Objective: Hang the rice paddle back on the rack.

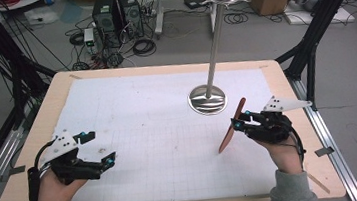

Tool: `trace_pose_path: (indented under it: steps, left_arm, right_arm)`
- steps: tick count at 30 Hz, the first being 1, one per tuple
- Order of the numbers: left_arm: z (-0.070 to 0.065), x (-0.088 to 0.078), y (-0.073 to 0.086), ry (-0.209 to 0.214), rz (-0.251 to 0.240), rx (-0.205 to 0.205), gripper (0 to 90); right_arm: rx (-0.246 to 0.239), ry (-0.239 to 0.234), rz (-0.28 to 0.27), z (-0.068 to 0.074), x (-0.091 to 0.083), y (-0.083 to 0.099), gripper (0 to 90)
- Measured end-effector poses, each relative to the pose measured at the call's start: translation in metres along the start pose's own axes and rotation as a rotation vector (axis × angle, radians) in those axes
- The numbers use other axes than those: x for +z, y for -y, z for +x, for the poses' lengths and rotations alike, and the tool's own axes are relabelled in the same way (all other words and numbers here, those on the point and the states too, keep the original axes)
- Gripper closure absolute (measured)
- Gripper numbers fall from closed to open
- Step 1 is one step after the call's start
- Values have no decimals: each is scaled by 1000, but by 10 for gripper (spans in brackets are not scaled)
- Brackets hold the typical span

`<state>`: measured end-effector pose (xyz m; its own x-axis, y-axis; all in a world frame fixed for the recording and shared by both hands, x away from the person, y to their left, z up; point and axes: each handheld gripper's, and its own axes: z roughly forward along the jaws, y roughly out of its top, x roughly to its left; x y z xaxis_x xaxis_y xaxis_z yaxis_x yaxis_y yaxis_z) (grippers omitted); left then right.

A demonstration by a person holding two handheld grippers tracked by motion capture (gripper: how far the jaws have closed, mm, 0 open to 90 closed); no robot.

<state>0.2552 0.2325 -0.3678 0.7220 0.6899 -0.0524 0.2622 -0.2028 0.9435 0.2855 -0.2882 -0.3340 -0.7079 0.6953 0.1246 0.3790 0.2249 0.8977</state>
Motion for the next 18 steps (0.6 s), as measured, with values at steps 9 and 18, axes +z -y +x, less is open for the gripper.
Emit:
trace_pose_path:
  steps: [9, 18]
  left_arm:
    - [0, -6, -3, 5, -25, -12, 23]
    - [4, -8, -1, -7, -31, -24, 23]
  right_arm:
    - [-28, -5, -34, -5, -9, -2, 648]
    - [-78, -15, 4, -20, -16, -15, 648]
